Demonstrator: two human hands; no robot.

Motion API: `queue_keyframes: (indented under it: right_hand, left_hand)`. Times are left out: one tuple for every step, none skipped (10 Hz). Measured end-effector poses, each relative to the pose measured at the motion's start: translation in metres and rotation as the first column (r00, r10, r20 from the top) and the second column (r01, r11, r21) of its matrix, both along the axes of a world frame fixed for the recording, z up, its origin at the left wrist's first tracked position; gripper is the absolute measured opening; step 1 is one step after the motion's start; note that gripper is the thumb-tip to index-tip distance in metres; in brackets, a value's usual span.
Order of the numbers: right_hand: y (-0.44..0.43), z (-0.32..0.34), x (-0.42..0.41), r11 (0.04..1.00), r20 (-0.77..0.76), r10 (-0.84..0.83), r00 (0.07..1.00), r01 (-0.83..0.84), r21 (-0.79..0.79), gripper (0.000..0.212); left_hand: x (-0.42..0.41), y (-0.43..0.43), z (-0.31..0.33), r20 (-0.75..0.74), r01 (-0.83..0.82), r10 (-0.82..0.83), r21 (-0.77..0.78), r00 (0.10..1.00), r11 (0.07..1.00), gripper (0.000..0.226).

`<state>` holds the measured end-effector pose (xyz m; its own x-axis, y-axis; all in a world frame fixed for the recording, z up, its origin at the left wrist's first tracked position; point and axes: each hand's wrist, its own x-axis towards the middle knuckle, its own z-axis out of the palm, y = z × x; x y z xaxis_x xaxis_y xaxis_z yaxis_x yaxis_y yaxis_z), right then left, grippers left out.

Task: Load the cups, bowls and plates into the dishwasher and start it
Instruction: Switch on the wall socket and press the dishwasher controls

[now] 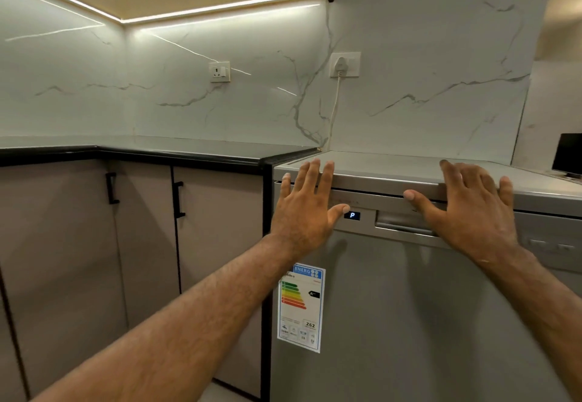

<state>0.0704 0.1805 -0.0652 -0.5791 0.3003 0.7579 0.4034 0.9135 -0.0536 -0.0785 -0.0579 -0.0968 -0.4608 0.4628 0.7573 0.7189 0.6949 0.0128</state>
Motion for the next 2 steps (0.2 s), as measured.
queue_keyframes:
  right_hand:
    - [-0.023, 0.011, -0.026, 0.997, -0.075, 0.079, 0.994, -0.077, 0.033, 0.093]
    - [-0.037, 0.023, -0.044, 0.993, -0.094, 0.111, 0.989, -0.108, 0.038, 0.091]
  left_hand:
    - [-0.011, -0.002, 0.015, -0.012, 0.009, -0.009, 0.009, 1.0, 1.0, 0.083]
    - [-0.015, -0.007, 0.022, -0.008, 0.001, -0.001, 0.012, 1.0, 1.0, 0.083]
